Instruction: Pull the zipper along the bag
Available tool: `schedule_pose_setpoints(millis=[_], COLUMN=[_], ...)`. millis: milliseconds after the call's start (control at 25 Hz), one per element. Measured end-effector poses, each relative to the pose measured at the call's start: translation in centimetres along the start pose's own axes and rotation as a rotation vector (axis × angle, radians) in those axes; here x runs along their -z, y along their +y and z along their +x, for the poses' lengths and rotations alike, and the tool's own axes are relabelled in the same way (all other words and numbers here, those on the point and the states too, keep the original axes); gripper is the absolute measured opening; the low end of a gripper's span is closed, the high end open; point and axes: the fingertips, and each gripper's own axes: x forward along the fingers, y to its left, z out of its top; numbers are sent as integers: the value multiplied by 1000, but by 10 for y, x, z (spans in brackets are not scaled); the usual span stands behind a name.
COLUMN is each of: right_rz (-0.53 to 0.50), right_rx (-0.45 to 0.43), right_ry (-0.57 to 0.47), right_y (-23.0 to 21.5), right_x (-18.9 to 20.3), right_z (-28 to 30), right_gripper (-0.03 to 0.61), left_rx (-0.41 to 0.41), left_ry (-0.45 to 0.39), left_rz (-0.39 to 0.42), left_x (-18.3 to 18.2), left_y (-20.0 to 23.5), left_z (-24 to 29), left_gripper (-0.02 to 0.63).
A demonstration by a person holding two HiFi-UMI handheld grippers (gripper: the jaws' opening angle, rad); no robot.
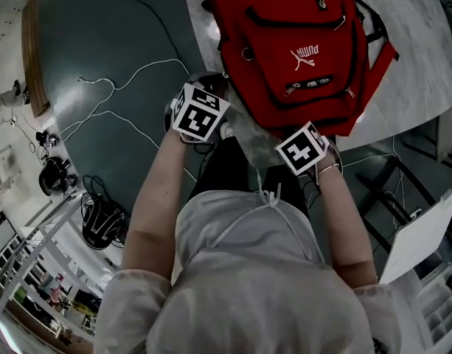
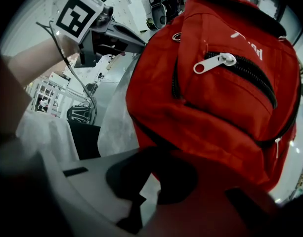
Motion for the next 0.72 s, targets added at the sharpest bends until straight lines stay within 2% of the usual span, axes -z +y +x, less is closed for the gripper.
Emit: schedule_pose_setpoints(millis=[200, 720], right_rz=[21, 58], right_rx=[-8, -10], right_ry=[2, -14], right_y=[-1, -2], right_x=[-1, -2], right_z=[0, 2], right_gripper=[28, 28], left_rx=[-25, -26], left_ry=[-10, -41], left_rz=[3, -104], left_x=[-10, -24], left_y=[16, 50], left_z=[2, 13], left_gripper=[20, 21])
